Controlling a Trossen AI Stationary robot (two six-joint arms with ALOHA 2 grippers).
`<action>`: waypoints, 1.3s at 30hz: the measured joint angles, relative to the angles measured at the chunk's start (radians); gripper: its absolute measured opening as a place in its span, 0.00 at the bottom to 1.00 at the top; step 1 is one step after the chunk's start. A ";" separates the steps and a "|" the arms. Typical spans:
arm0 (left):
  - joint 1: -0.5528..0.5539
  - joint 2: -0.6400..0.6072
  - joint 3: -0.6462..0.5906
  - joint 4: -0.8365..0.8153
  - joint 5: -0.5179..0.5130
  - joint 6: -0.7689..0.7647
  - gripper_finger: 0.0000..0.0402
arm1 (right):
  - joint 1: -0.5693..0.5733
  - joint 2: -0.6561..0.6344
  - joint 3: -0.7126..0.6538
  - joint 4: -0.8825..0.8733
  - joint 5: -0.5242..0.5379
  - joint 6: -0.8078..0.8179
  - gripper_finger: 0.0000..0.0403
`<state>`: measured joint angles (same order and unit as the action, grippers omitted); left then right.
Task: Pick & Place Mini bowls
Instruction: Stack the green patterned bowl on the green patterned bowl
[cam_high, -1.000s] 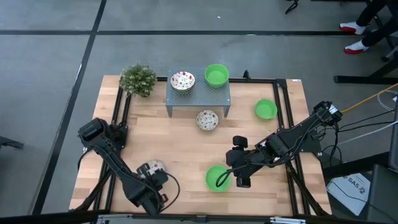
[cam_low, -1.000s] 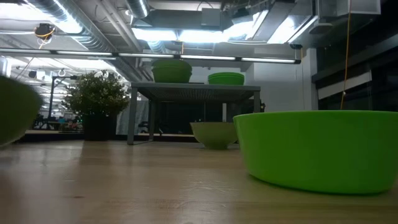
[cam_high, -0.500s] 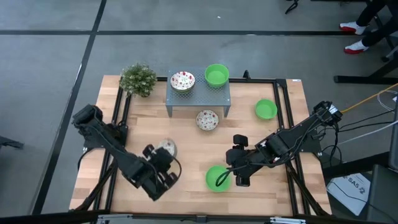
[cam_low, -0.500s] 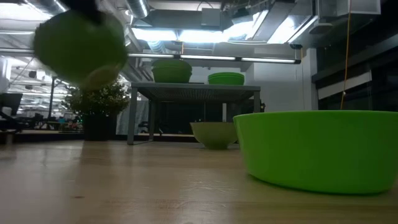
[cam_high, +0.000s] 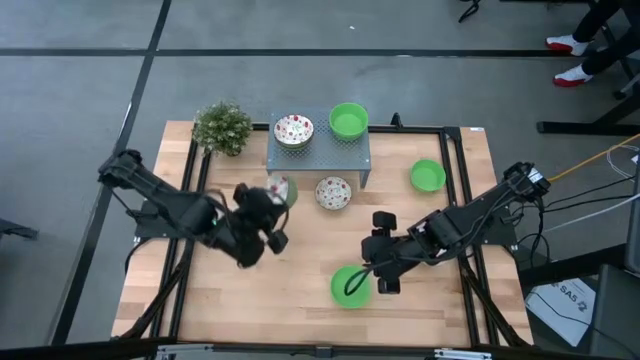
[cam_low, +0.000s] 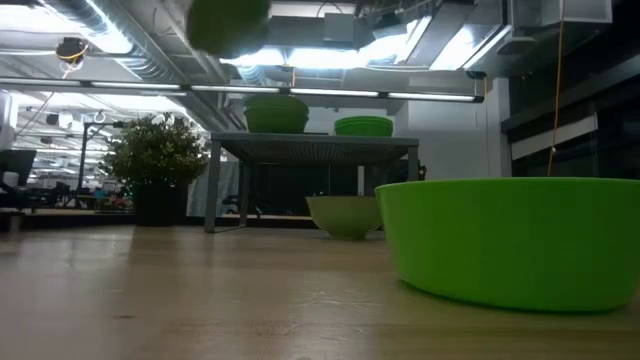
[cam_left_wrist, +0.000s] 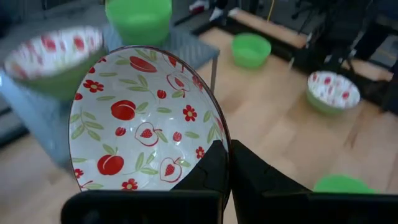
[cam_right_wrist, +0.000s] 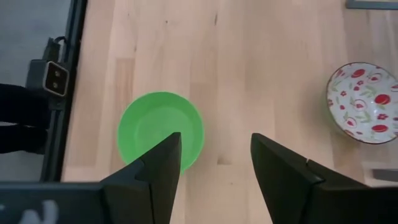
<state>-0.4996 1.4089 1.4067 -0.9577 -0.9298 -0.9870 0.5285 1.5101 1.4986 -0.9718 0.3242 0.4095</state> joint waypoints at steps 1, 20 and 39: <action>0.016 -0.011 0.000 0.025 0.000 0.047 0.01 | -0.007 0.000 0.000 0.000 0.003 -0.004 0.48; 0.543 -0.150 0.001 0.179 0.469 0.762 0.01 | -0.210 0.000 0.000 -0.032 0.128 -0.070 0.48; 0.946 -0.145 0.130 0.061 0.889 1.192 0.01 | -0.446 0.000 0.000 -0.017 0.128 -0.134 0.48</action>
<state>0.4463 1.2636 1.5367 -0.8970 -0.0413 0.2051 0.0825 1.5101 1.4986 -0.9893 0.4519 0.2756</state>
